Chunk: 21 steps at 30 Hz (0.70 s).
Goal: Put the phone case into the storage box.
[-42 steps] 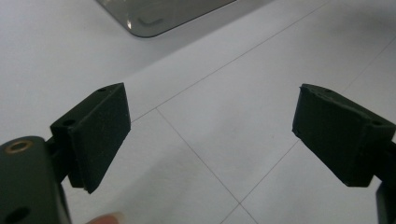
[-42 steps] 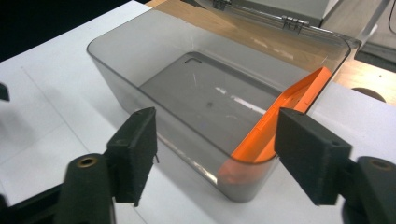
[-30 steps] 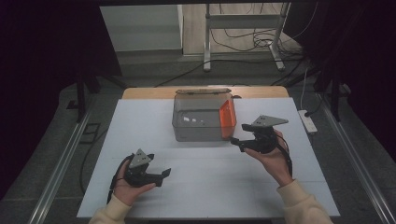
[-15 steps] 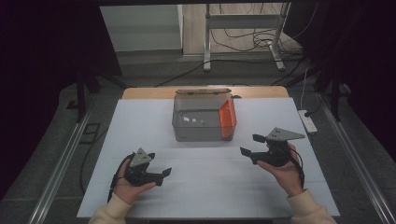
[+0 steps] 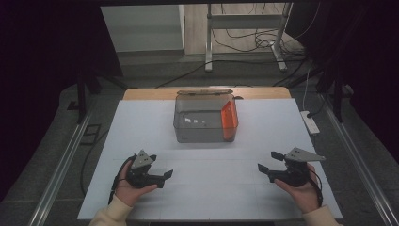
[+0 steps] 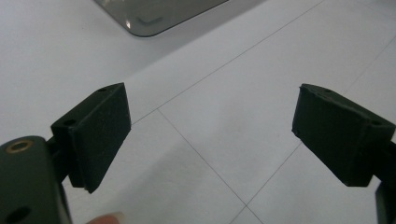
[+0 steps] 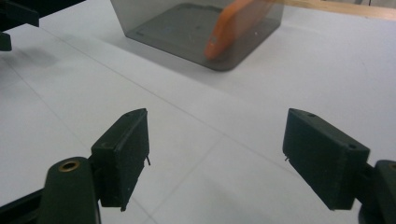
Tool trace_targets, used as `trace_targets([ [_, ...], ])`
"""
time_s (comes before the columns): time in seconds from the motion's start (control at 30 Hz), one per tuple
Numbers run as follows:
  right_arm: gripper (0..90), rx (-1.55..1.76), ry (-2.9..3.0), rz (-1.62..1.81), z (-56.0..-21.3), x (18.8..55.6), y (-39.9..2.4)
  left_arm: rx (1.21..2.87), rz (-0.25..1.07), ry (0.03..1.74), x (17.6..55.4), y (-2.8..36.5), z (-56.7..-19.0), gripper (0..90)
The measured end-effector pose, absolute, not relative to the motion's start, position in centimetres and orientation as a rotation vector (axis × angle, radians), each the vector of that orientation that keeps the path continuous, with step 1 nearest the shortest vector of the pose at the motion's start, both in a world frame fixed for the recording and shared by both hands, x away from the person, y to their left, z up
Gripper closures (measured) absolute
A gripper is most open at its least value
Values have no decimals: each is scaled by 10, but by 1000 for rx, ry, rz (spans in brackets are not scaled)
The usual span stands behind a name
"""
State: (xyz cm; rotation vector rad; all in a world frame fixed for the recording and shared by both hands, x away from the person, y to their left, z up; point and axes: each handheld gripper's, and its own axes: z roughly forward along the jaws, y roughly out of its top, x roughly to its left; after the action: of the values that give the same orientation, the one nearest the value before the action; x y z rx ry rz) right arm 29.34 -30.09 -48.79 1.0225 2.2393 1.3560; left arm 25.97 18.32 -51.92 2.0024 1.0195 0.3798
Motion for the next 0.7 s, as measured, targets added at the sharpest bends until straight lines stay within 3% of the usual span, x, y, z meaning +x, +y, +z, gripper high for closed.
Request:
trace_targets([
  [0.7, 222, 1064, 2228, 1310, -503, 289, -318, 2005, 376, 1007, 260, 184, -520, 118],
])
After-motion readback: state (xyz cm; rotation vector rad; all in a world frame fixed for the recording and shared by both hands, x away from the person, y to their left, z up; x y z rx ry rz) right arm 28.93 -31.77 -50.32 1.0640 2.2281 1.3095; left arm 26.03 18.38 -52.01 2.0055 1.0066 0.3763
